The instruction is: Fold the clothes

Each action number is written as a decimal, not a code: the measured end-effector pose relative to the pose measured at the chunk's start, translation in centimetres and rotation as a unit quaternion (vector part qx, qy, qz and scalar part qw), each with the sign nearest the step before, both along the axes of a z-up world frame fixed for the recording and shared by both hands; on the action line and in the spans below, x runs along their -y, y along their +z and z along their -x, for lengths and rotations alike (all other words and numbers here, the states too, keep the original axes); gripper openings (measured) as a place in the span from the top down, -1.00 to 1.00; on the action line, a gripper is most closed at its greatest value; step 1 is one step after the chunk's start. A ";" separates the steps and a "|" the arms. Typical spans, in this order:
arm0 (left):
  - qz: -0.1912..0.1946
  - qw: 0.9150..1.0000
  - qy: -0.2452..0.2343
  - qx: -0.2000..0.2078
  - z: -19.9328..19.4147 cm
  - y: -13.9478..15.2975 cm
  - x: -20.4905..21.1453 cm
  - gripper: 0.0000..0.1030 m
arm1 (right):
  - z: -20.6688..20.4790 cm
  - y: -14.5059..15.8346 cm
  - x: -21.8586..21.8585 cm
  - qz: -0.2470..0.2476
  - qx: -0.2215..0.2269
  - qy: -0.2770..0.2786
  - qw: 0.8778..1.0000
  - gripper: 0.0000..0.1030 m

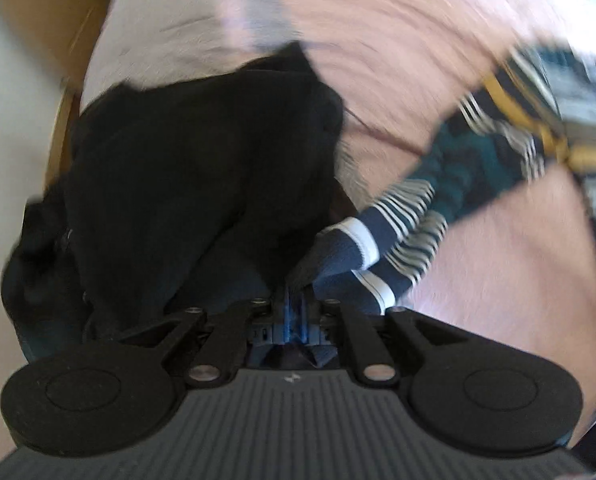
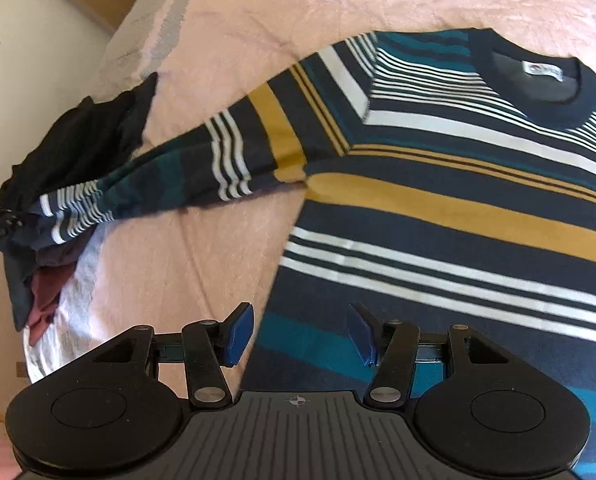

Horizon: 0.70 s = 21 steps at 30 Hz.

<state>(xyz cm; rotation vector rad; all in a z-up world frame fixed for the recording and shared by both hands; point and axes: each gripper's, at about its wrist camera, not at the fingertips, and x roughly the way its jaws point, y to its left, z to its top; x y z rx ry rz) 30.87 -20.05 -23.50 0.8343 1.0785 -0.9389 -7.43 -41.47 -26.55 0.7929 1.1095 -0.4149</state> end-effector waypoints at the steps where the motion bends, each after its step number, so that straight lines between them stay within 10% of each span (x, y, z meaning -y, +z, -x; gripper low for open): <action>1: 0.006 1.000 0.021 -0.005 -0.8 0.5 -0.4 0.84 | 0.2 0.0 -0.1 0.001 -0.004 -0.004 1.000 -0.08; 4: 0.023 1.000 0.017 0.013 -0.9 1.6 -1.4 0.81 | 0.5 -0.1 -0.3 0.001 -0.007 -0.014 1.000 -0.09; 8: 0.040 0.996 -0.048 0.063 1.0 2.8 -2.3 0.18 | -0.7 -0.5 -1.0 -0.003 0.003 -0.009 1.000 -0.10; 12: 0.039 0.977 -0.164 0.133 4.7 1.2 -1.9 -0.05 | -2.5 -1.1 -2.3 -0.013 0.015 0.006 1.000 -0.10; 16: 0.023 0.963 -0.222 0.149 5.8 -1.7 0.5 0.13 | -4.0 -1.6 -3.6 -0.020 0.016 0.031 0.999 -0.11; 18: 0.005 0.962 -0.234 0.144 5.5 -3.3 1.9 0.78 | -4.3 -1.8 -4.0 -0.020 0.012 0.037 0.999 -0.11; 21: 0.040 0.990 -0.123 0.062 1.8 -1.9 2.2 0.83 | -4.2 -1.8 -3.9 -0.021 0.003 0.034 0.999 -0.12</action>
